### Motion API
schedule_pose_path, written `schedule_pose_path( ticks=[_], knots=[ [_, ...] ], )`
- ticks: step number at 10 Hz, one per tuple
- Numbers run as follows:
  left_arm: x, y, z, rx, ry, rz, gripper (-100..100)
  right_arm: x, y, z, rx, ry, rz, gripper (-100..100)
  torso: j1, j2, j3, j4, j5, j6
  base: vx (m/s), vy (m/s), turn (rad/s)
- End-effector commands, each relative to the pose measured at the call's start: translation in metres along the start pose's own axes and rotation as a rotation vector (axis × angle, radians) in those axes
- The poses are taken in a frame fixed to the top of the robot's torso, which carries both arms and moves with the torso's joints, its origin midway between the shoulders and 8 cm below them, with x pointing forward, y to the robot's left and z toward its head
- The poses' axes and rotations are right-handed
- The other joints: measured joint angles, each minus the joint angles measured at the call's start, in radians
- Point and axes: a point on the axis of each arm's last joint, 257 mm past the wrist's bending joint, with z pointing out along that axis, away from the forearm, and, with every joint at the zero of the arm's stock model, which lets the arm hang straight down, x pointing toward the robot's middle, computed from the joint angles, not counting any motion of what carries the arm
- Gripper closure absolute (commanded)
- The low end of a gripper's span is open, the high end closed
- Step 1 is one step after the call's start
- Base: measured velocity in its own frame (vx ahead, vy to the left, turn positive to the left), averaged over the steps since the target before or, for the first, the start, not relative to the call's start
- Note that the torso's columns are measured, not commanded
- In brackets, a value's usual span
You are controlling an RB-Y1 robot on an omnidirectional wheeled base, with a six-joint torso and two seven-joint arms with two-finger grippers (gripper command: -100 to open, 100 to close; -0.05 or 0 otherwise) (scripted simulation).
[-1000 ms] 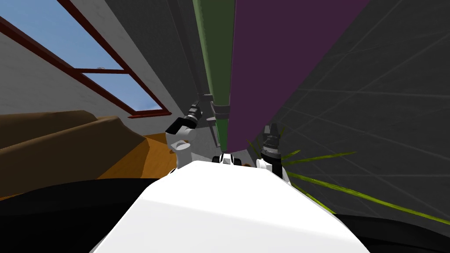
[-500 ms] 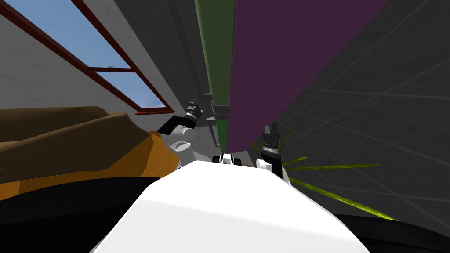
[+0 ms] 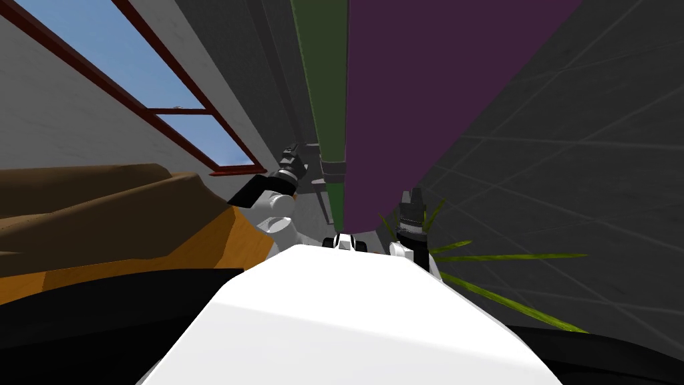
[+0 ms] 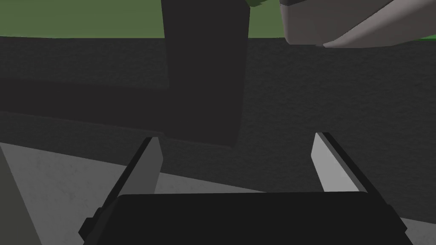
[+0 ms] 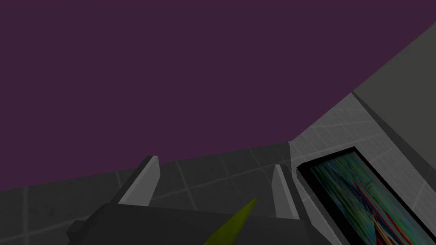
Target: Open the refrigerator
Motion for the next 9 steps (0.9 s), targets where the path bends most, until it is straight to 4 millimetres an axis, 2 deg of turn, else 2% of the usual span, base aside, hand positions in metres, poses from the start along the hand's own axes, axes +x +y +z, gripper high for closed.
schedule_pose_path(
  ticks=[1,2,3,5,6,9],
  knots=[
    [0.001,-0.008,0.002,-0.003,0.005,0.001,-100,0.0,0.0,0.0,0.0,0.0,0.0,0,-0.002,-0.001,-0.001,0.0,0.0,0.0,0.09,-0.008,0.03],
    [0.0,-0.005,0.002,-0.004,0.003,0.001,-100,0.0,0.0,0.0,0.0,0.0,0.0,0,-0.003,-0.003,-0.004,0.0,-0.002,0.002,0.029,-0.002,0.028],
    [0.0,-0.002,0.001,-0.003,0.001,0.0,100,0.0,0.0,0.0,0.0,0.0,0.0,0,-0.004,-0.004,-0.005,-0.001,-0.002,0.003,-0.046,0.004,-0.031],
    [0.0,-0.004,-0.001,0.006,0.001,0.001,100,0.0,0.0,0.0,0.0,0.0,0.0,0,-0.002,-0.004,-0.003,-0.004,0.0,0.002,-0.058,0.0,-0.015],
    [-0.004,0.012,0.008,-0.034,0.004,0.042,-100,0.0,0.0,0.0,0.0,0.0,0.0,0,-0.001,-0.005,-0.004,-0.002,-0.001,0.001,-0.009,-0.004,0.022],
    [-0.015,0.035,0.022,-0.099,0.001,0.115,-100,0.0,0.0,0.0,0.0,0.0,0.0,0,-0.004,-0.009,-0.009,0.0,-0.004,0.005,-0.013,-0.007,0.044]
  ],
)
